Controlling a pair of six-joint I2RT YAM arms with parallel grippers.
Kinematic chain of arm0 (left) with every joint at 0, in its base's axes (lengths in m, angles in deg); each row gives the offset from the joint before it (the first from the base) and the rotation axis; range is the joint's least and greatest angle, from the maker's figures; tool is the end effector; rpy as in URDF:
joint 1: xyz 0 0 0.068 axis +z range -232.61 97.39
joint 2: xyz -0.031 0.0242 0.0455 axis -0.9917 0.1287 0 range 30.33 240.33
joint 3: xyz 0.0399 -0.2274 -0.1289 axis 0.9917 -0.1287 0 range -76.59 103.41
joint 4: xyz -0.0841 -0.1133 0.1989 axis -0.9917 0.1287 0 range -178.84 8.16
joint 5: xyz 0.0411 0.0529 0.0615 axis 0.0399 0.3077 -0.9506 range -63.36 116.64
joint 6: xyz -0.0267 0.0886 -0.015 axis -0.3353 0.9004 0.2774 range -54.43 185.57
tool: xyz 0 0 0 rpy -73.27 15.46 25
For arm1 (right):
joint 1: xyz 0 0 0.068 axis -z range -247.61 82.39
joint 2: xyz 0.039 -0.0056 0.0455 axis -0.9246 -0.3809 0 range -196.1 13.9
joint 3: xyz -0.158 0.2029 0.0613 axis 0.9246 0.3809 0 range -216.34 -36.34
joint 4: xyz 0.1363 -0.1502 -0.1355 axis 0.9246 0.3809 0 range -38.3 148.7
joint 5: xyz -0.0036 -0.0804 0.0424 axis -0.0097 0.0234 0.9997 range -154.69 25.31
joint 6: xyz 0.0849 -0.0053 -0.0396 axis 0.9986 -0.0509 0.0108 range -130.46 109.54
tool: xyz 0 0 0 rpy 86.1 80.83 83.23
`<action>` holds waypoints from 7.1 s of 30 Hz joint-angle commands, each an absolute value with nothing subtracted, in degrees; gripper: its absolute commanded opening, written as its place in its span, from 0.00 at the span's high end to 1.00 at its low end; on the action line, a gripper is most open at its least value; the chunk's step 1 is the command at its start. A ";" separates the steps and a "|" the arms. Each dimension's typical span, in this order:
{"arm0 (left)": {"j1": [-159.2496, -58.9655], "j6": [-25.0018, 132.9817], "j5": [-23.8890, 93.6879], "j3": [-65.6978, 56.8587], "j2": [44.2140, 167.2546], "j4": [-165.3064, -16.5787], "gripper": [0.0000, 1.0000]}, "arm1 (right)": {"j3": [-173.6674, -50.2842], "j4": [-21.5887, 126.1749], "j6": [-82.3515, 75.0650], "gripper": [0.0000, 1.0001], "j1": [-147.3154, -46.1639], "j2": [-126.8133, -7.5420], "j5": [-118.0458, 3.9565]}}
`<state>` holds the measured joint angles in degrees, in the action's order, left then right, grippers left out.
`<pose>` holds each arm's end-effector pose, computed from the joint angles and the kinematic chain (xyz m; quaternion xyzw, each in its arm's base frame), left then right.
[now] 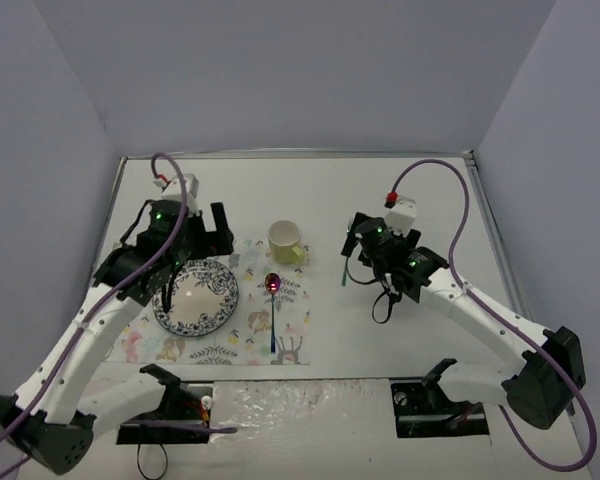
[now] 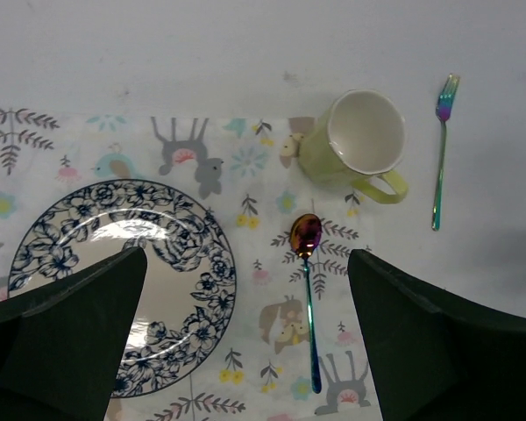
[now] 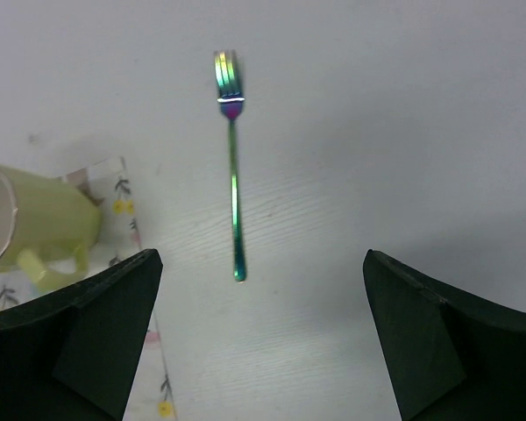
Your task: Set the dinner table for one person
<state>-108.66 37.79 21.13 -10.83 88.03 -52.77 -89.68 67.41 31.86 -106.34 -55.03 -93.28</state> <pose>0.2180 -0.0977 0.3462 -0.0376 0.8558 -0.1961 0.4773 0.2508 0.1491 0.2716 0.1475 0.8405 0.1449 0.5008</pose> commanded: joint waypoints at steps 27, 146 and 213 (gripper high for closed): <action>-136.66 41.71 5.23 32.39 145.61 -71.59 0.17 | -70.57 66.97 27.76 0.03 -88.18 -18.78 -87.10; -68.73 79.55 25.87 -27.94 90.56 -74.13 1.00 | -67.85 49.04 17.10 0.05 -92.58 -16.73 -57.84; -55.54 92.50 40.17 -31.06 115.14 -79.87 1.00 | -65.08 50.03 12.66 0.05 -100.48 -17.76 -67.06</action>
<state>-55.84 91.46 39.22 -32.13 115.61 -78.04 -64.91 53.63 13.42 -100.02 -17.28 -65.52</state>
